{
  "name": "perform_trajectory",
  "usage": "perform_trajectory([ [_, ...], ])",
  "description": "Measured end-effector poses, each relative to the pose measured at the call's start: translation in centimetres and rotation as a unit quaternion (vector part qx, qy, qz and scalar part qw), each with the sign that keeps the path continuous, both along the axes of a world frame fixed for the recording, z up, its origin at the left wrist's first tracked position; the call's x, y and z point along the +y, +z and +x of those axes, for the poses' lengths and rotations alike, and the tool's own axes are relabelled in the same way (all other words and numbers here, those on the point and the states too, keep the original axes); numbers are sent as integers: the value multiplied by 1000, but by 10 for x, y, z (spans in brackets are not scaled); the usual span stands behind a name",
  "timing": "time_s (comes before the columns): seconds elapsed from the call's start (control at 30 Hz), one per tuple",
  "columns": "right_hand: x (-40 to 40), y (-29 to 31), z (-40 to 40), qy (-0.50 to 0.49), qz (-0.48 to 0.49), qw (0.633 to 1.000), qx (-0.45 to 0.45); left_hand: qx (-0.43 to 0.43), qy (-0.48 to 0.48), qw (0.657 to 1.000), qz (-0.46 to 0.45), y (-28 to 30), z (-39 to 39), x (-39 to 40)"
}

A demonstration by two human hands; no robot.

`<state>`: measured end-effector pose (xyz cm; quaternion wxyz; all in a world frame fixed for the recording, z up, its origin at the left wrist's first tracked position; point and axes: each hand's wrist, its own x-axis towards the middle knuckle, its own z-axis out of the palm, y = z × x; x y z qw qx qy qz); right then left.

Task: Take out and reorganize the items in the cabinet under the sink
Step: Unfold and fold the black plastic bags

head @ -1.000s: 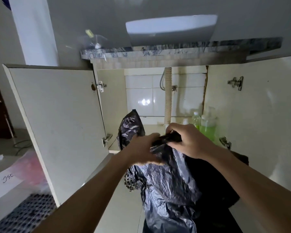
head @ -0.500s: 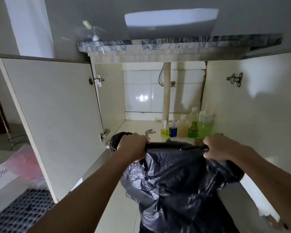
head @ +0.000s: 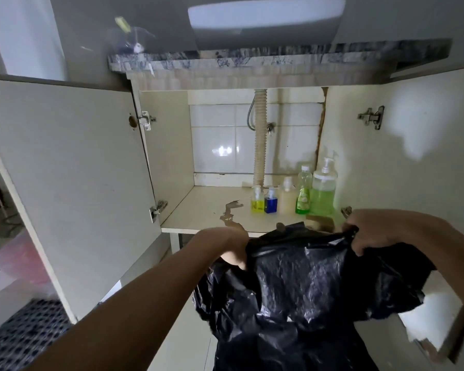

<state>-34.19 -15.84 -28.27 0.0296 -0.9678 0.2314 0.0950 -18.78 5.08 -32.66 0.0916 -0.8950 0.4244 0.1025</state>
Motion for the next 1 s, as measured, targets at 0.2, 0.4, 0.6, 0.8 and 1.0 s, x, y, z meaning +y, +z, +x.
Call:
perform_trajectory([
  [0.2, -45, -17, 21, -68, 12, 998, -12, -63, 16, 998, -15, 12, 27, -46],
  [0.4, -54, -15, 42, -88, -69, 956, -270, -256, 33, 955, -145, 33, 34, -59],
  [0.6, -31, -12, 23, -70, -59, 895, -436, -324, 49, 931, -161, 34, 18, -33],
  [0.8, -28, -45, 2, -40, -3, 923, -382, -283, 37, 950, -128, -17, -12, -5],
  [1.0, -22, -132, -6, -64, 53, 995, 48, -65, 26, 997, 12, -90, -19, 11],
])
